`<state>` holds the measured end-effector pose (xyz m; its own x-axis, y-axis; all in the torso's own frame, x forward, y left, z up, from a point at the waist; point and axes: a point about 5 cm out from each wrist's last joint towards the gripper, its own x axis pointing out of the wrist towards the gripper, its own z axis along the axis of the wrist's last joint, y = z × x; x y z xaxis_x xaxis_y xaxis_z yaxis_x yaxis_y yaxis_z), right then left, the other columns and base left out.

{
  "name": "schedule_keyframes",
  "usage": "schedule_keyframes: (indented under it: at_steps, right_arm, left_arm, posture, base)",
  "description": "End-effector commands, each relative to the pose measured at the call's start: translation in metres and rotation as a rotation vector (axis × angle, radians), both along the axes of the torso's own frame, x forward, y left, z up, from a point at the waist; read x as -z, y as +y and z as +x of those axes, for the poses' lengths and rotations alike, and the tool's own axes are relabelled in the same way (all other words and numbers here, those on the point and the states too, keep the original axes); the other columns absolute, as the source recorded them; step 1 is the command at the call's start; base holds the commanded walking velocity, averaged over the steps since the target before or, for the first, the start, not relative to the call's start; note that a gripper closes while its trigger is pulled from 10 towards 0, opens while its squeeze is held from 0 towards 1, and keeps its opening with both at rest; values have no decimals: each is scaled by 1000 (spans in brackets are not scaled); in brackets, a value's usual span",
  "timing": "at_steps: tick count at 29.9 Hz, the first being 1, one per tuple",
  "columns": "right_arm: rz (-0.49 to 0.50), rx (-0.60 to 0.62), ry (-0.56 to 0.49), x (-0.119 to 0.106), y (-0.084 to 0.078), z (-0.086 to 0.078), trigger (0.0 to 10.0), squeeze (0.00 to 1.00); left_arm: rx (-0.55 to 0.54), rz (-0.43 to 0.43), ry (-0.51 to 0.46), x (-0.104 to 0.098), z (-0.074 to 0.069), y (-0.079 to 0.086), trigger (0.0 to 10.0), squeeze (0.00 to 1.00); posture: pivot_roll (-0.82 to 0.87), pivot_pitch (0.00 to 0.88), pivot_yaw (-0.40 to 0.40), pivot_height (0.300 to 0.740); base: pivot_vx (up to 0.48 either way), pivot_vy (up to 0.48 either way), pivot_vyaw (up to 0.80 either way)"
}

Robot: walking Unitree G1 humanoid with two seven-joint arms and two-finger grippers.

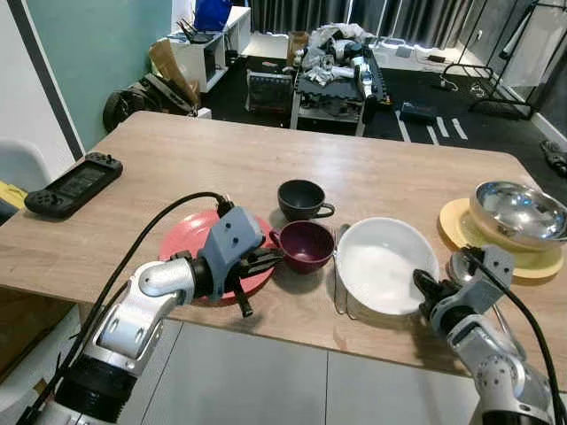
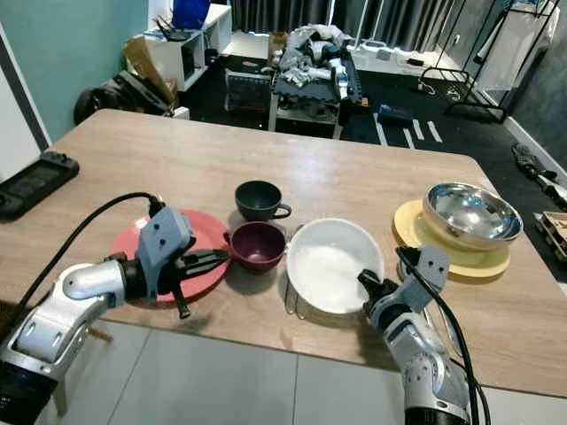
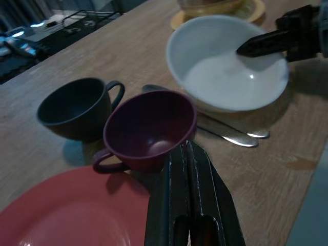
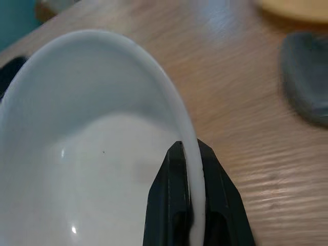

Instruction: Setting the table

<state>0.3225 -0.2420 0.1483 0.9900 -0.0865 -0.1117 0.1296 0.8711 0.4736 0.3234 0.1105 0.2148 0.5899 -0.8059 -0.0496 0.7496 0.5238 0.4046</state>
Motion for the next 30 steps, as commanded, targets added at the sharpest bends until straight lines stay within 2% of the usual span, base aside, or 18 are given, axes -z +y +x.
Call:
schedule_keyframes:
  at_steps: [1,5,7,8,9,10,11,12,15,18,22,25,27,30]
  right_arm:
    - [-38,58,-14,1,-6,-6,0,0]
    - [-96,84,-100,-11,2,-13,0,0]
    - [-96,84,-100,-11,2,-13,0,0]
    - [-108,96,-190,-23,9,-20,0,0]
    - [-120,100,-237,-31,14,-24,0,0]
    - [-120,100,-237,-31,14,-24,0,0]
    - [-121,107,-275,-38,18,-27,2118,0]
    - [-123,100,-310,-44,23,-30,10000,0]
    - [-114,89,-357,-53,30,-32,10000,0]
    - [-92,96,-348,-50,32,-29,10000,0]
    - [-110,107,-326,-46,32,-28,10000,0]
    - [-125,125,-304,-43,29,-29,10000,0]
    - [-133,135,-298,-43,28,-30,10000,0]
    - [-143,138,-296,-43,28,-30,10000,0]
  left_arm:
    - [-34,-13,8,4,-2,1,10000,0]
    - [-147,-102,-6,0,2,5,10000,0]
    - [-147,-102,-6,0,2,5,10000,0]
    - [-232,-178,-22,-6,3,8,10000,0]
    - [-285,-223,-27,-9,4,11,10000,0]
    - [-285,-223,-27,-9,4,11,10000,0]
    - [-329,-262,-26,-12,4,14,10000,0]
    - [-368,-296,-27,-14,4,16,10000,0]
    - [-412,-336,-45,-20,2,18,10000,0]
    - [-419,-368,-41,-22,-1,13,10000,0]
    - [-447,-368,-42,-21,0,13,10000,0]
    - [-508,-399,-25,-21,3,14,10000,0]
    - [-545,-390,-22,-19,5,15,10000,0]
    - [-553,-391,-21,-19,5,15,10000,0]
  posture:
    - [113,108,44,740]
    - [111,105,46,740]
    - [111,105,46,740]
    - [110,106,49,740]
    - [109,107,51,740]
    - [109,107,51,740]
    - [108,107,54,740]
    - [106,107,55,740]
    - [106,108,59,740]
    - [110,108,62,740]
    - [112,107,60,740]
    - [108,110,60,740]
    - [108,110,60,740]
    - [105,113,60,740]
  base:
    - [0,0,0]
    - [0,0,0]
    - [0,0,0]
    - [0,0,0]
    - [0,0,0]
    - [0,0,0]
    - [0,0,0]
    - [0,0,0]
    - [0,0,0]
    - [0,0,0]
    - [0,0,0]
    - [0,0,0]
    - [0,0,0]
    - [0,0,0]
